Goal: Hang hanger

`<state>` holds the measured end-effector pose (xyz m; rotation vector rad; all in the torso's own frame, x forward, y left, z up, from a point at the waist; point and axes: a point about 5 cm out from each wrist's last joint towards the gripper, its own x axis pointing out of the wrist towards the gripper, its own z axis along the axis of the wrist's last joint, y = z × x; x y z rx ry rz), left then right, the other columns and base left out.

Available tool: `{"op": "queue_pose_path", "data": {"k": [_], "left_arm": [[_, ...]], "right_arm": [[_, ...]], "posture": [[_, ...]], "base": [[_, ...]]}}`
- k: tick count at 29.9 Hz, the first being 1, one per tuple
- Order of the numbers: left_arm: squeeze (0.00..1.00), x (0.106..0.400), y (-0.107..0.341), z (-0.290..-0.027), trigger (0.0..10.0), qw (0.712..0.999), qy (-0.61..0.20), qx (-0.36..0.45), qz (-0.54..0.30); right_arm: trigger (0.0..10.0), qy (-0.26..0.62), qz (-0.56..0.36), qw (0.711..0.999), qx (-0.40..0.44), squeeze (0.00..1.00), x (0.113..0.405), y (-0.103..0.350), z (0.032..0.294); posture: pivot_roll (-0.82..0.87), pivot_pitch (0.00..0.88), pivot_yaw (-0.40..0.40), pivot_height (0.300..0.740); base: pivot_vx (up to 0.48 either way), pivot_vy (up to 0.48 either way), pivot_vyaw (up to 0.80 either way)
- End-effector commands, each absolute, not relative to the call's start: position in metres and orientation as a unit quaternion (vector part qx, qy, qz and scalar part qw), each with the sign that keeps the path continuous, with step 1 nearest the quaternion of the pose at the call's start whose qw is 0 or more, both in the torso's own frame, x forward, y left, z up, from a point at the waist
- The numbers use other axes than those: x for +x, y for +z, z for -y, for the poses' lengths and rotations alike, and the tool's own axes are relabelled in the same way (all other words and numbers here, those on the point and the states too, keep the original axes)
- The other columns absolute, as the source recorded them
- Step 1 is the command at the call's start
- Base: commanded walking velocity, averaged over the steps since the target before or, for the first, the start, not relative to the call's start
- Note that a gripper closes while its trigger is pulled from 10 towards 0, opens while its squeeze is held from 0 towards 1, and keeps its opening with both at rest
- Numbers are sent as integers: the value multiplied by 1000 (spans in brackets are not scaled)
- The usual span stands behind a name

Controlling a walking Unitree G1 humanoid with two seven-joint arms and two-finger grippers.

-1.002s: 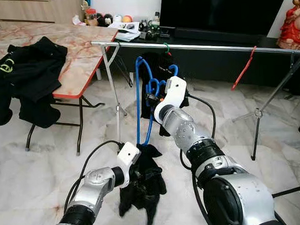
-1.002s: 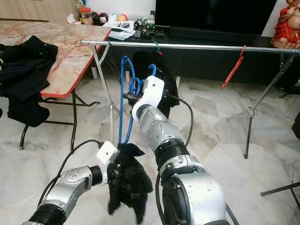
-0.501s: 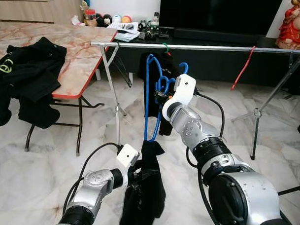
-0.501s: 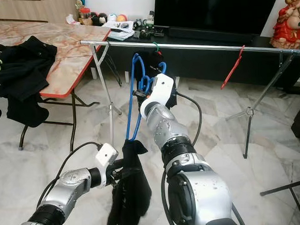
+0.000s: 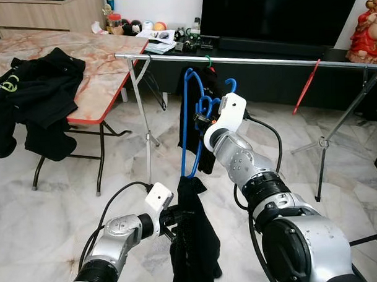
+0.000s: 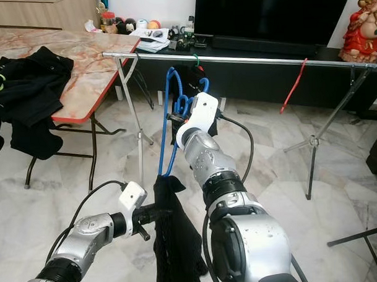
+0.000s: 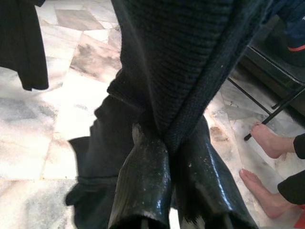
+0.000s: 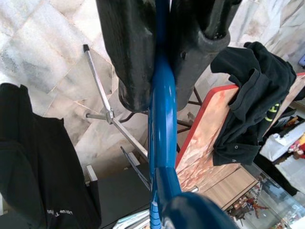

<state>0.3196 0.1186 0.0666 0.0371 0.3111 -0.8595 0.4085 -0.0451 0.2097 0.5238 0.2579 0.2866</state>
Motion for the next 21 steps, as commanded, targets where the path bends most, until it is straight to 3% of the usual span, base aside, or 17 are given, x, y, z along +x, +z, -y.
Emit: {"op": "queue_pose_path", "data": {"k": [1,4,7,11,12,16,21], "left_arm": [[0,323,71,-118,0,900,-414,6,-137],[0,323,73,-117,0,900,-414,2,-134],[0,323,74,-116,0,900,-416,-1,-132],[0,324,76,-115,0,900,-417,-8,-128],[0,323,76,-115,0,899,-419,-10,-128],[0,322,76,-113,0,897,-423,-13,-129],[0,321,76,-110,0,892,-433,-18,-129]], "right_arm": [[10000,139,-112,949,258,0,410,217,46],[10000,137,-110,952,250,0,410,217,47],[10000,122,-82,974,175,0,411,216,54],[10000,94,23,994,55,0,412,225,72],[10000,96,72,993,16,0,410,230,76],[10000,104,120,987,-22,0,406,231,82],[10000,137,219,956,-142,0,391,227,80]], "posture": [[71,28,-81,740],[71,28,-82,740],[75,27,-82,740],[75,28,-83,740],[76,28,-83,740],[72,28,-82,740],[77,28,-79,740]], "base": [[0,0,0],[0,0,0],[0,0,0],[0,0,0],[0,0,0],[0,0,0],[0,0,0]]}}
